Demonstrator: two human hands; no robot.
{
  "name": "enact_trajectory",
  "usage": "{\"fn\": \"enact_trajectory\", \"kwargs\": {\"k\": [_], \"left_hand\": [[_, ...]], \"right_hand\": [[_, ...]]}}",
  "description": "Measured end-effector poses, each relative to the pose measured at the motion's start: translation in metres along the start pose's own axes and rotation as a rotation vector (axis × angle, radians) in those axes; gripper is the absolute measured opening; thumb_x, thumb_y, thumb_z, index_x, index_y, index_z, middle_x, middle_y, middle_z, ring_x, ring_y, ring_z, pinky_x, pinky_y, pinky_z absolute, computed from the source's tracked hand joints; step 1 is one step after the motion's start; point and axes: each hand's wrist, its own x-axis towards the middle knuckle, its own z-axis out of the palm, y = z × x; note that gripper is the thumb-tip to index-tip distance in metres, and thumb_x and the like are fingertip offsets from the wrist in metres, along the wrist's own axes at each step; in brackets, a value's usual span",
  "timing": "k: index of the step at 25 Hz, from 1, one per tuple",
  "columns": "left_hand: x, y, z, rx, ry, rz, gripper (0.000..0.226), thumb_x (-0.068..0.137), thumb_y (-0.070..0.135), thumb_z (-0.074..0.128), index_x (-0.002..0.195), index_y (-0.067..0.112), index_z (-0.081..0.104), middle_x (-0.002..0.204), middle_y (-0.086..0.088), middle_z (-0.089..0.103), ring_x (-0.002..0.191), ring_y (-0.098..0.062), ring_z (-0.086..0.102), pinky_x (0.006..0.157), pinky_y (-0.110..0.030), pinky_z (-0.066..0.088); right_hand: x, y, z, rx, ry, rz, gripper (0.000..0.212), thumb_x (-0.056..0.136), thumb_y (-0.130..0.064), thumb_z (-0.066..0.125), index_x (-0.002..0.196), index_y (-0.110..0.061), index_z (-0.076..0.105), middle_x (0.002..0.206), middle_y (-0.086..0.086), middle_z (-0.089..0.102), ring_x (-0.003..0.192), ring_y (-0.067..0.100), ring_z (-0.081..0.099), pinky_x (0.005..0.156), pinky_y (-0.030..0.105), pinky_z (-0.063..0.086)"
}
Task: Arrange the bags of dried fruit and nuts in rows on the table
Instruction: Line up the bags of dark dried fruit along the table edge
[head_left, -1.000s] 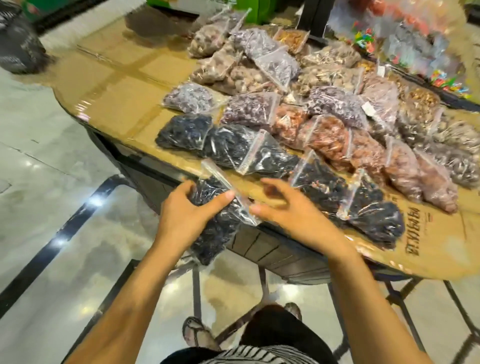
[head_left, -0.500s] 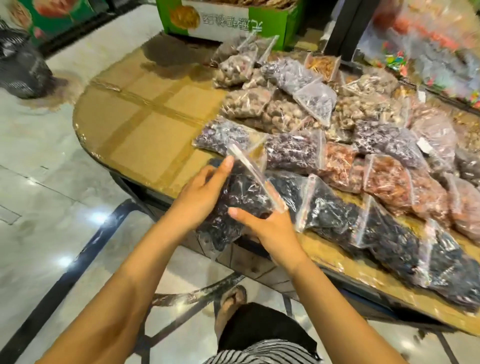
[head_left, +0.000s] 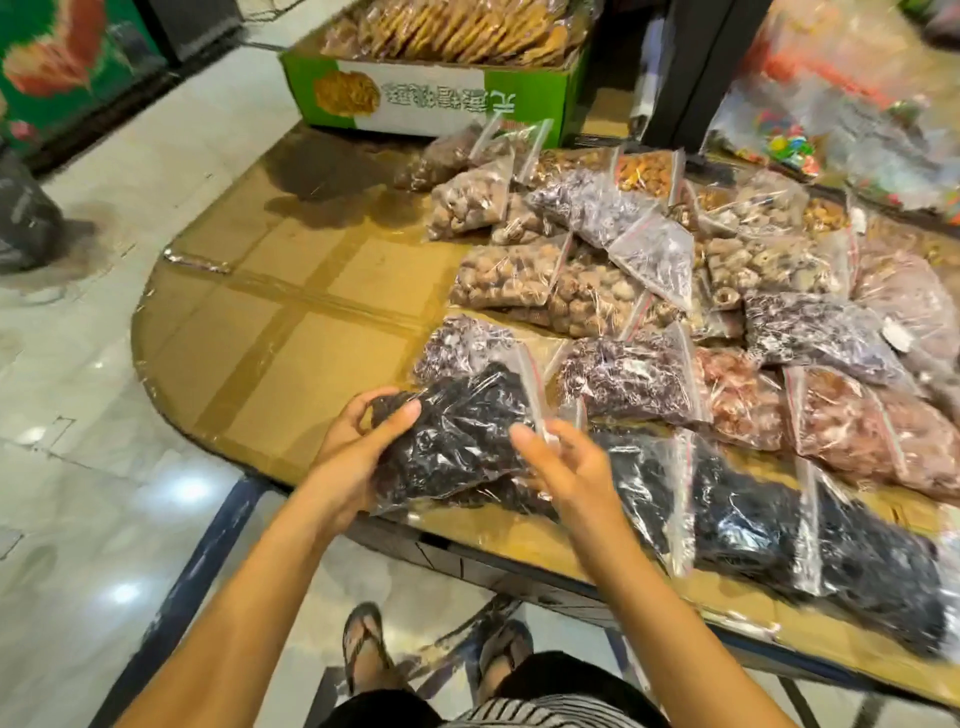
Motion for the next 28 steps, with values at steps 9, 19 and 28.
{"fn": "enact_trajectory", "kwargs": {"k": [9, 19, 28], "left_hand": [[0.072, 0.007, -0.048, 0.876, -0.334, 0.297, 0.066, 0.066, 0.084, 0.051, 0.114, 0.04, 0.057, 0.123, -0.001, 0.058, 0.113, -0.017, 0.056, 0.099, -0.033, 0.046], [0.081, -0.002, -0.032, 1.227, -0.706, 0.766, 0.116, 0.054, 0.081, 0.062, 0.149, 0.025, 0.024, 0.133, -0.001, 0.036, 0.124, -0.02, 0.038, 0.107, -0.04, 0.036], [0.083, 0.016, -0.026, 1.051, -0.652, 0.595, 0.1, 0.062, 0.085, 0.045, 0.147, 0.039, 0.021, 0.153, 0.01, 0.019, 0.141, -0.016, 0.022, 0.113, -0.05, 0.029]], "right_hand": [[0.02, 0.043, -0.005, -1.213, 0.45, 0.083, 0.105, 0.072, -0.086, 0.01, 0.135, -0.01, 0.047, 0.148, 0.017, 0.037, 0.142, 0.032, 0.02, 0.117, 0.046, 0.018], [0.023, 0.042, 0.002, -1.187, 0.575, 0.12, 0.088, 0.077, -0.082, 0.023, 0.12, -0.013, 0.057, 0.132, 0.008, 0.051, 0.13, 0.025, 0.036, 0.107, 0.042, 0.03], [0.027, 0.049, -0.002, -1.195, 0.583, 0.115, 0.088, 0.076, -0.082, 0.02, 0.121, -0.016, 0.056, 0.132, 0.005, 0.05, 0.13, 0.024, 0.037, 0.107, 0.044, 0.031]]}}
